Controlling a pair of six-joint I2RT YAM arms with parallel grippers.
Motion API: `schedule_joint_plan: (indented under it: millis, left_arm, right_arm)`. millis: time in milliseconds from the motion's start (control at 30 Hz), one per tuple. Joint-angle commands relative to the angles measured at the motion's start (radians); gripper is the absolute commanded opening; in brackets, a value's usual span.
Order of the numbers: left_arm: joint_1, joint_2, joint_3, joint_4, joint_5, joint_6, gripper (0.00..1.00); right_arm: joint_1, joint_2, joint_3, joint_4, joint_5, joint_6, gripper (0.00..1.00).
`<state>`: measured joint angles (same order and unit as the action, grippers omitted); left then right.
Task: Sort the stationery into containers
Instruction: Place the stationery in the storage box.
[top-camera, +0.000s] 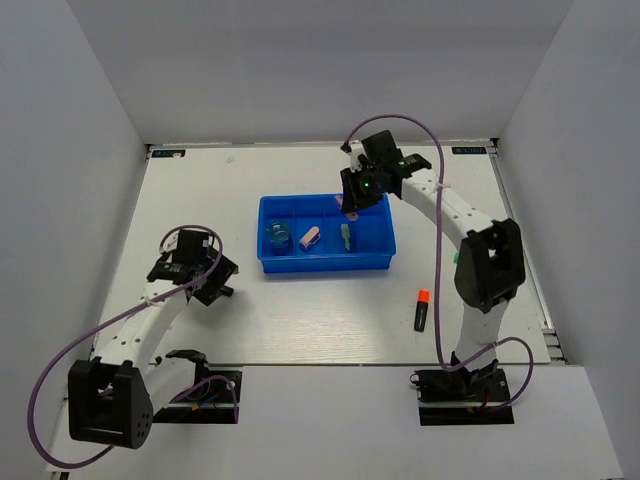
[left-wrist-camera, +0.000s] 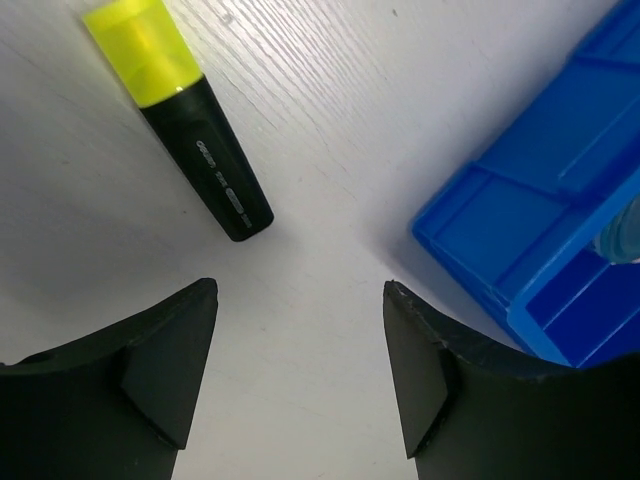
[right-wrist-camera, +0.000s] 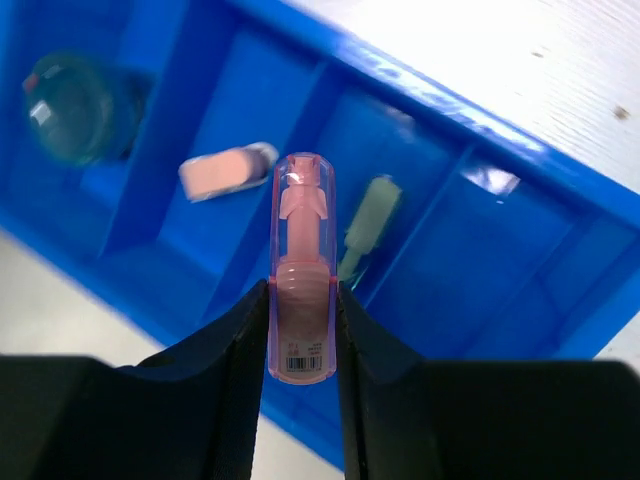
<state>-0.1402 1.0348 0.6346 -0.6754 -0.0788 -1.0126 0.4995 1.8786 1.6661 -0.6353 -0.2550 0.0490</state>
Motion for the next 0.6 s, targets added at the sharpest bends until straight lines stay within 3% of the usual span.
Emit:
schedule_joint_plan:
  millis: [0, 100, 167, 200, 233, 300, 333, 367, 500, 567]
  left_arm:
    - [0.030, 0.016, 0.028, -0.007, -0.024, 0.002, 0.78]
    - [0.056, 0.024, 0.011, 0.011, -0.007, 0.012, 0.78]
    - [0.071, 0.027, -0.001, 0.031, 0.004, 0.023, 0.78]
    - [0.074, 0.033, -0.003, 0.033, 0.008, 0.025, 0.78]
    - [0.082, 0.033, -0.009, 0.036, 0.011, 0.025, 0.78]
    - [0.086, 0.044, -0.010, 0.043, 0.002, 0.026, 0.78]
    - [0.088, 0.048, -0.009, 0.046, -0.004, 0.023, 0.78]
    - [0.088, 0.054, -0.007, 0.045, -0.010, 0.023, 0.78]
    - [0.088, 0.076, -0.001, 0.030, -0.050, 0.009, 0.75]
    - [0.088, 0.097, -0.001, 0.030, -0.058, -0.006, 0.73]
  right_arm:
    - [0.011, 0.042, 0.076, 0.011, 0.190, 0.213, 0.00]
    - [0.017, 0.068, 0.049, 0.031, 0.195, 0.216, 0.00]
    - [0.019, 0.082, 0.047, 0.028, 0.181, 0.206, 0.11]
    - [0.022, 0.091, 0.049, 0.026, 0.166, 0.197, 0.19]
    - [0.024, 0.097, 0.052, 0.020, 0.149, 0.190, 0.40]
    - [0.027, 0.106, 0.053, 0.020, 0.128, 0.183, 0.60]
    - [0.027, 0.102, 0.055, 0.017, 0.102, 0.181, 0.79]
    - [0.025, 0.100, 0.052, 0.019, 0.099, 0.178, 0.90]
    - [0.022, 0.013, -0.003, 0.067, 0.045, 0.119, 0.90]
    - [0.014, -0.057, -0.070, 0.117, -0.061, 0.056, 0.90]
